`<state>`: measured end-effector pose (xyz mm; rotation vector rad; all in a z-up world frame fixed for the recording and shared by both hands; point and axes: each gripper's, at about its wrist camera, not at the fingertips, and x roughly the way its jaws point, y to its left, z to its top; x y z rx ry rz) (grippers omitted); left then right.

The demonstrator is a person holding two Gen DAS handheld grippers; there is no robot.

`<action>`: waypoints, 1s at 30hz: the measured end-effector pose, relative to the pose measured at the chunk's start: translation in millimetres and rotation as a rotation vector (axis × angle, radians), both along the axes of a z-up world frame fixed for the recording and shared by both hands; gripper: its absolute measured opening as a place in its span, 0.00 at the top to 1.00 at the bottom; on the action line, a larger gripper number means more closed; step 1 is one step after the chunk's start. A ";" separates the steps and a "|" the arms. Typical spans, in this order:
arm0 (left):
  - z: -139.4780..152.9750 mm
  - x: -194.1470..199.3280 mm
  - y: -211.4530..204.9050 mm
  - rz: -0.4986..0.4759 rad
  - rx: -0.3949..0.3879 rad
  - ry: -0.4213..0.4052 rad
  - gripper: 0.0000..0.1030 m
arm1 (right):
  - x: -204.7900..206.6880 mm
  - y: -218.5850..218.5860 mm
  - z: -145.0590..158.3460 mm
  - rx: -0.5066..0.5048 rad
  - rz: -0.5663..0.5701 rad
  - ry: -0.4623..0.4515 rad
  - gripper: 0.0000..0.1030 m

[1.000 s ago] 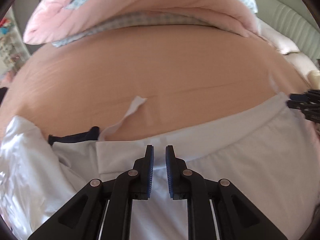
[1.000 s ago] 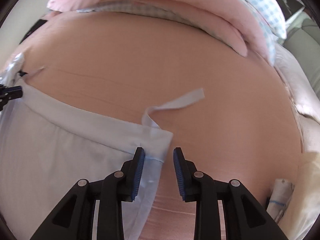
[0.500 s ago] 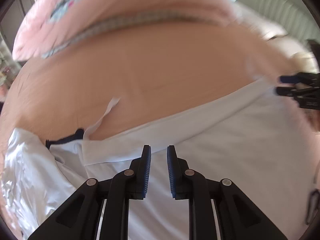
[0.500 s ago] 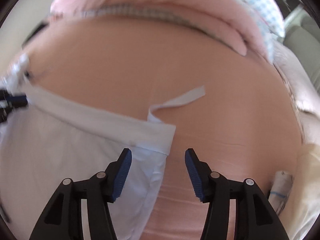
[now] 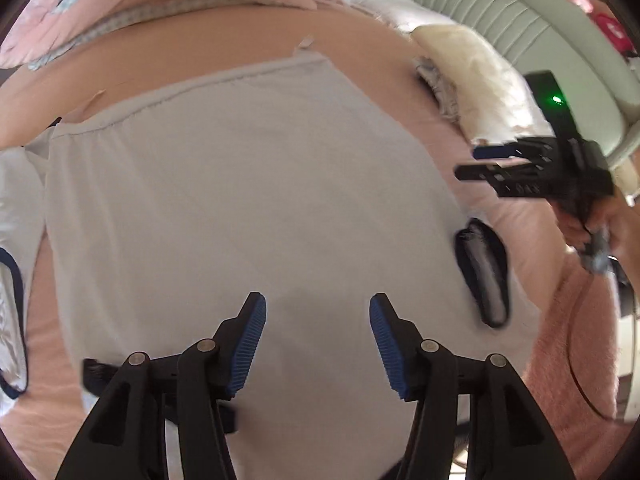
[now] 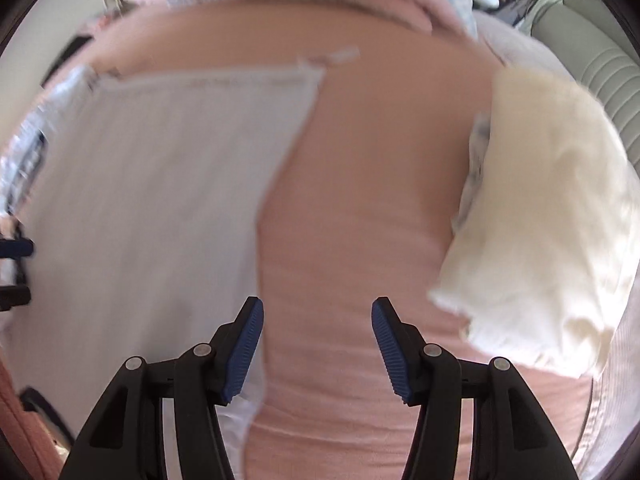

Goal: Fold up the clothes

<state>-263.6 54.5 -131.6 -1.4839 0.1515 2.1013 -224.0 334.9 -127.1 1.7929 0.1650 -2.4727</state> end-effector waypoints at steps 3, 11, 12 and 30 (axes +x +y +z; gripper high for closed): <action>-9.4 -10.8 31.8 0.001 0.006 -0.004 0.51 | 14.4 13.8 -14.0 -0.061 -0.054 -0.031 0.46; -31.9 -36.5 103.7 -0.105 -0.114 0.033 0.51 | 47.5 29.8 -8.5 -0.197 -0.005 0.061 0.46; -32.6 -40.4 107.0 -0.102 -0.121 0.027 0.51 | 43.8 29.5 -10.3 -0.220 0.001 0.058 0.46; -38.1 -39.6 95.6 0.034 0.028 0.028 0.51 | 24.0 23.8 -15.6 -0.367 0.078 0.005 0.96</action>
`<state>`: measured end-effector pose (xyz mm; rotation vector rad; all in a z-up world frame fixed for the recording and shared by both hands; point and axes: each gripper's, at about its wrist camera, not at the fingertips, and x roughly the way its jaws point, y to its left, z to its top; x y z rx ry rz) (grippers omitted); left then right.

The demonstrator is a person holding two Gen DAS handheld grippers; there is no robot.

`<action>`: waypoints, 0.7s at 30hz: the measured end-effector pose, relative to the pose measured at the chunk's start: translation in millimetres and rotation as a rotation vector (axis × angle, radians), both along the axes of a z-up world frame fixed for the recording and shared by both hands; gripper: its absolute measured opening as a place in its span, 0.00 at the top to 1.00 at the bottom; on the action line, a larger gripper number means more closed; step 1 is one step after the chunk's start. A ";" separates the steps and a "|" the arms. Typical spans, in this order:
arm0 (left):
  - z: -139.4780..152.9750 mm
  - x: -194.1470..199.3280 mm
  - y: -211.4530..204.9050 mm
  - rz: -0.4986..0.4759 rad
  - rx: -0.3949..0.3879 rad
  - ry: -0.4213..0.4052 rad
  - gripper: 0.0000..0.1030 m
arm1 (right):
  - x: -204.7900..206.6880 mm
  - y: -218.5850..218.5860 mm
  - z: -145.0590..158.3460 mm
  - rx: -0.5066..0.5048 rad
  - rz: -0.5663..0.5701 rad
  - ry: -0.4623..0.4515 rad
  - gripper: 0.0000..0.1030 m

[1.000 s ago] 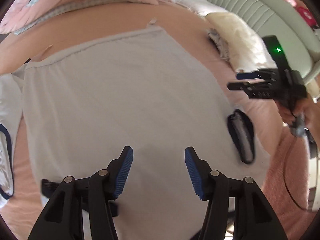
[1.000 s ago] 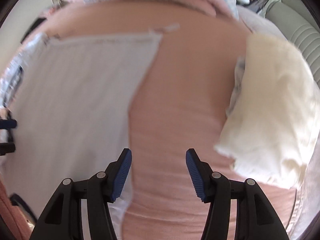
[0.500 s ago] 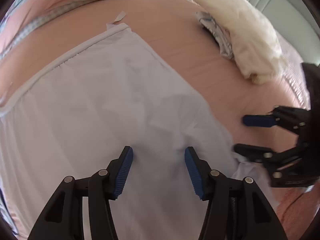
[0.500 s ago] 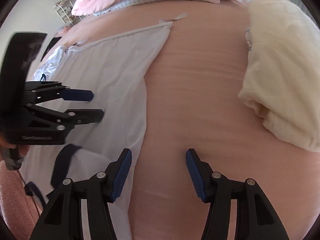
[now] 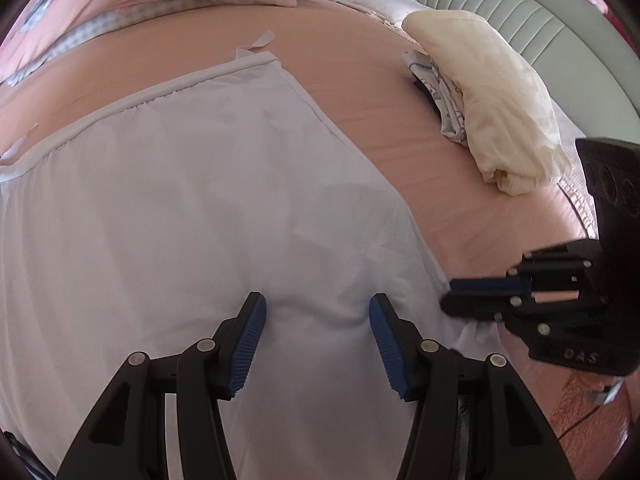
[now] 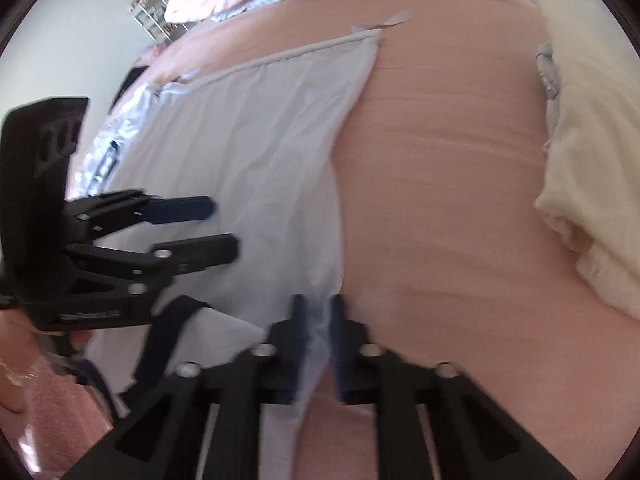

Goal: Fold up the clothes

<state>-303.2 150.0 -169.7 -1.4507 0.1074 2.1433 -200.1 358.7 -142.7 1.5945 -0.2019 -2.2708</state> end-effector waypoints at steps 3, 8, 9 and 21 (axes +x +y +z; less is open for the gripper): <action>3.0 -3.1 4.7 0.008 0.021 0.020 0.51 | 10.2 3.7 9.9 0.042 -0.022 0.033 0.98; 1.2 -8.2 20.1 -0.006 0.002 0.054 0.51 | 24.8 32.6 0.0 0.133 -0.127 0.003 1.00; 0.3 -8.5 24.5 -0.011 -0.009 0.061 0.51 | 26.8 37.6 0.6 0.108 -0.137 0.000 1.00; 6.2 10.8 9.4 -0.032 -0.064 0.068 0.51 | -5.6 8.0 6.9 -0.039 -0.028 -0.022 0.75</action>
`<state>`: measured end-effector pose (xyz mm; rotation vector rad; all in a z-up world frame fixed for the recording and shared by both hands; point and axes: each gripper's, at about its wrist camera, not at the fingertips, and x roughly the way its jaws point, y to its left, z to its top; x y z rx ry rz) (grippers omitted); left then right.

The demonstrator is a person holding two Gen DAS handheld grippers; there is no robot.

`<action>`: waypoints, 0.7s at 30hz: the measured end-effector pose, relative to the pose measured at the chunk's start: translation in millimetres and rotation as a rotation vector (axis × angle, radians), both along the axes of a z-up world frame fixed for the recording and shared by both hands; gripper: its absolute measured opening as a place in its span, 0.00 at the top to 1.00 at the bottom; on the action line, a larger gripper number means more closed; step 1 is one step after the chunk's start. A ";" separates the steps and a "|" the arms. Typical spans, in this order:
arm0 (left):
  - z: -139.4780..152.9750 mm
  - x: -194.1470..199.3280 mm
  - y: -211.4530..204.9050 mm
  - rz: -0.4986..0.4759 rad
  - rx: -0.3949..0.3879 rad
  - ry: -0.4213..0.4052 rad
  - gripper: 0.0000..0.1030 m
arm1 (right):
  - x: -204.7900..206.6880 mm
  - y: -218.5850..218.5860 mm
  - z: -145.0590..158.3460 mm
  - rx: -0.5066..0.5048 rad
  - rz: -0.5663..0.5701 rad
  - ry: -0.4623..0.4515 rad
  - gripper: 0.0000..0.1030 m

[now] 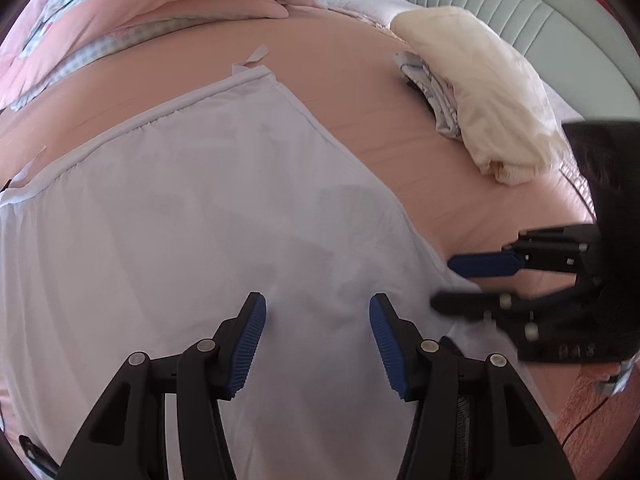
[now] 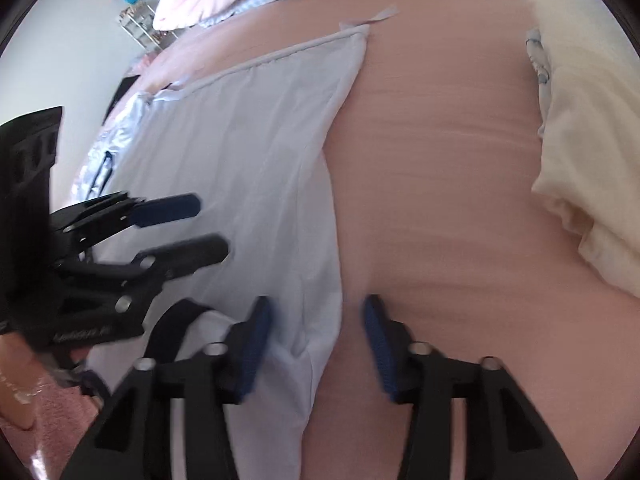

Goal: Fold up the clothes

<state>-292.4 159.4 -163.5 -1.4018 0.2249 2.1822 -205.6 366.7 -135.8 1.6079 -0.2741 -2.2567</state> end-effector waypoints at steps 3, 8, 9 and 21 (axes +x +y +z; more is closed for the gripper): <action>-1.9 -4.2 1.1 0.015 0.021 -0.002 0.50 | -4.6 -5.0 2.5 0.018 0.013 0.006 0.96; -0.5 -16.3 11.9 0.014 0.066 0.021 0.50 | 13.1 8.7 2.0 0.063 -0.083 0.032 0.97; -1.3 -19.1 15.2 0.011 0.070 0.024 0.51 | 14.9 13.7 -1.6 0.049 -0.112 0.017 0.98; -14.4 -75.8 72.9 -0.119 -0.050 0.105 0.38 | 4.6 52.0 29.2 0.034 -0.171 0.119 0.71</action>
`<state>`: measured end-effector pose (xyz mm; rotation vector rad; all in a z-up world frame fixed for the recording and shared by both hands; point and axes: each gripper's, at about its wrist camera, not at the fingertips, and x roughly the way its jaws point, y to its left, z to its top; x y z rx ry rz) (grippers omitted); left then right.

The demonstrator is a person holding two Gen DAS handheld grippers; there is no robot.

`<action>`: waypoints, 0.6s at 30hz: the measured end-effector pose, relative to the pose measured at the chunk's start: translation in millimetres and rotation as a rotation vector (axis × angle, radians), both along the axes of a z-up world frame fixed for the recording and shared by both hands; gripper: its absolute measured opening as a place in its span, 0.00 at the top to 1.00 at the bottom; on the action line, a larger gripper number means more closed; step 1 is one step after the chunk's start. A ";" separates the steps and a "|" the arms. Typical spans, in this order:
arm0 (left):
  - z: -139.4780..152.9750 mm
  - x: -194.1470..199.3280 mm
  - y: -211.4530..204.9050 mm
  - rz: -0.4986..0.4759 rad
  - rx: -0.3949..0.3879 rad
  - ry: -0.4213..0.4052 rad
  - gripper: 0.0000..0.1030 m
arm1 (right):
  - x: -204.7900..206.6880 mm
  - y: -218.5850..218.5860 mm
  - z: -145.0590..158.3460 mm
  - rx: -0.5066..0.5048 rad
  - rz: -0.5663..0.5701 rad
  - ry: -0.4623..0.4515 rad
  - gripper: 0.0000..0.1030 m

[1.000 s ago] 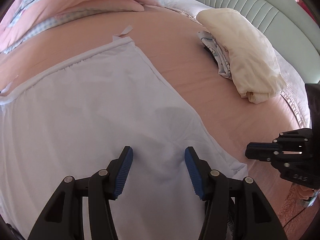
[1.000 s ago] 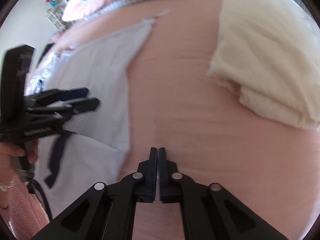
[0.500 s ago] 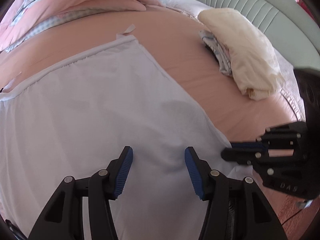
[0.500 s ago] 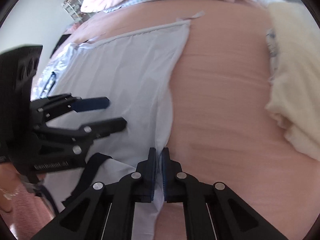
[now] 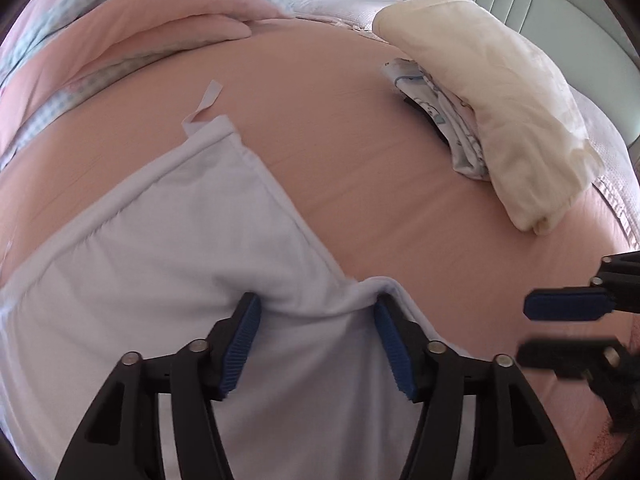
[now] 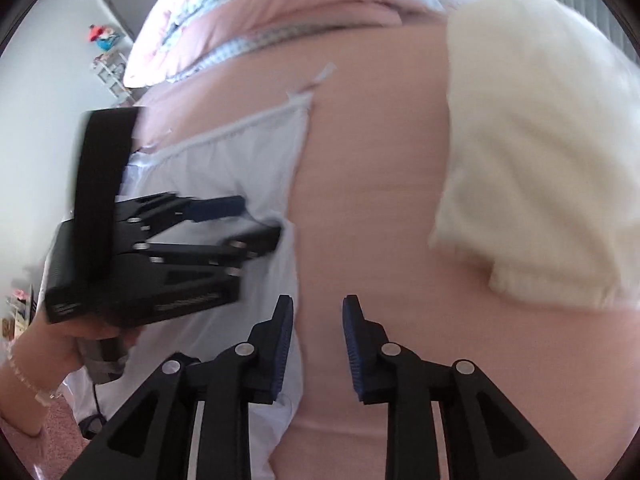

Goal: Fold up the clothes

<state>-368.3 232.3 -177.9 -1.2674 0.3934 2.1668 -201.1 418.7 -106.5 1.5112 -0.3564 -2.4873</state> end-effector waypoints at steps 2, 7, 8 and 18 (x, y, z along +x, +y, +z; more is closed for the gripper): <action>3.5 -7.3 0.1 -0.002 -0.027 0.018 0.41 | -20.1 -14.1 0.3 -0.002 0.022 -0.012 0.66; 26.5 -12.2 -79.6 0.079 0.118 -0.098 0.40 | -60.0 -28.1 9.3 0.010 0.037 0.011 0.45; 31.0 -9.3 -100.2 0.086 0.134 -0.103 0.40 | -68.4 -26.6 10.8 0.009 0.024 0.010 0.45; 30.9 -68.0 -324.1 0.715 0.144 0.065 0.41 | -192.7 -44.7 -27.1 0.050 -0.027 -0.067 0.45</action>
